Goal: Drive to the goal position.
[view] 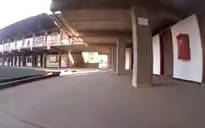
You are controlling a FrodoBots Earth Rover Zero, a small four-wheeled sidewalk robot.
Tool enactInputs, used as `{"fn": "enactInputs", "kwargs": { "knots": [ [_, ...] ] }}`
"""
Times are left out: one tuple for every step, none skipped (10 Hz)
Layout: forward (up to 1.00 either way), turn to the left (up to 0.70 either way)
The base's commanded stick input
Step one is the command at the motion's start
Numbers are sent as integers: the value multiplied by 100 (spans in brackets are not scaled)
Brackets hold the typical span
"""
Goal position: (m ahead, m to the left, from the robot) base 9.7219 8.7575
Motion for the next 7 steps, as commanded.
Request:
{"fn": "enactInputs", "kwargs": {
  "knots": [
    [70, 0],
    [70, 0],
    [70, 0],
    [70, 0],
    [70, 0],
    [70, 0],
    [70, 0]
  ]
}}
